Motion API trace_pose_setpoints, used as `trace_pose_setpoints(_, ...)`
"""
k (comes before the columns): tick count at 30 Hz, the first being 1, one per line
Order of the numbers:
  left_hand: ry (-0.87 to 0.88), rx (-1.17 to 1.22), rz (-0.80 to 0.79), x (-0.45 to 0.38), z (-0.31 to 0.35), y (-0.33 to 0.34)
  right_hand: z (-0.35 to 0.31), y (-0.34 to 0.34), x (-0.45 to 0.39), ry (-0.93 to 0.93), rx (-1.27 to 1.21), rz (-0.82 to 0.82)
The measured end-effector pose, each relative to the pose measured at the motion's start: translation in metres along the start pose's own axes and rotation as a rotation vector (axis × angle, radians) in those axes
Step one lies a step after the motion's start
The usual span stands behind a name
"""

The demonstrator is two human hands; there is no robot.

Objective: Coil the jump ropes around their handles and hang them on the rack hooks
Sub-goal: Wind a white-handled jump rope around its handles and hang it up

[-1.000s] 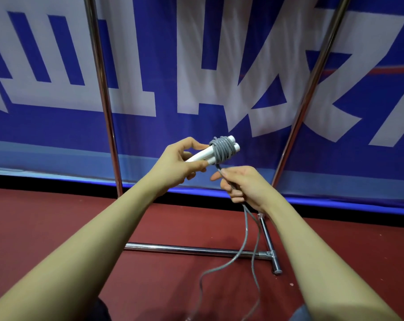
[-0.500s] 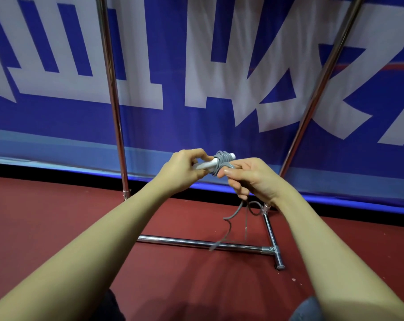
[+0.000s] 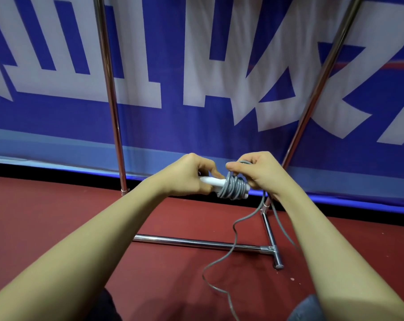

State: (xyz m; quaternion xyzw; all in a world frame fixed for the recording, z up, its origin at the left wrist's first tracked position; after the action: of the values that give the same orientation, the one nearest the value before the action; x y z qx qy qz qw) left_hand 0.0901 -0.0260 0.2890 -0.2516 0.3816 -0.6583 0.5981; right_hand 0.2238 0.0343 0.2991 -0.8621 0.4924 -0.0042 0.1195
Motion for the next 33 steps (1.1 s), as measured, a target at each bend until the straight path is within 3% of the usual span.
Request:
trace_pose_setpoints(3, 0.023, 0.049, -0.036, 0.002, 0.007, 0.003, 0.004, -0.008, -0.002, 0.014, 0.087, 0.045)
trace_pose_setpoints(6, 0.049, 0.185, -0.032, 0.004, 0.013, -0.003, 0.009, -0.012, -0.001, 0.047, -0.03, 0.039)
trace_pose_setpoints(10, 0.082, 0.509, 0.089, 0.004, 0.024, -0.017, 0.011, -0.013, -0.004, 0.081, -0.377, 0.081)
trace_pose_setpoints(13, 0.032, 0.714, 0.182, 0.0, 0.022, -0.018, 0.01, -0.007, -0.004, 0.071, -0.335, 0.082)
trace_pose_setpoints(21, -0.17, 0.628, 0.37, -0.005, -0.003, -0.025, 0.017, 0.016, -0.002, 0.112, -0.31, -0.167)
trace_pose_setpoints(33, -0.19, 0.325, 0.532, 0.0, -0.026, -0.042, 0.008, 0.053, 0.008, 0.185, -0.64, -0.382)
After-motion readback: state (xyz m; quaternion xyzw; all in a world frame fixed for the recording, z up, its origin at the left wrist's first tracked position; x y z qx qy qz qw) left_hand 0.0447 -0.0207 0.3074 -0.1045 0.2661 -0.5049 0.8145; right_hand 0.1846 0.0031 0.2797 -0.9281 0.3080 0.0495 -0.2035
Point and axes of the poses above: each hand's wrist, its own x-axis away from the middle knuckle, its own y-axis out of the palm, z = x × y, the point moved 8 cm from there along -x, towards the middle knuckle, and after that the axes turned 13 degrees about -x, right-handed, at the moved point
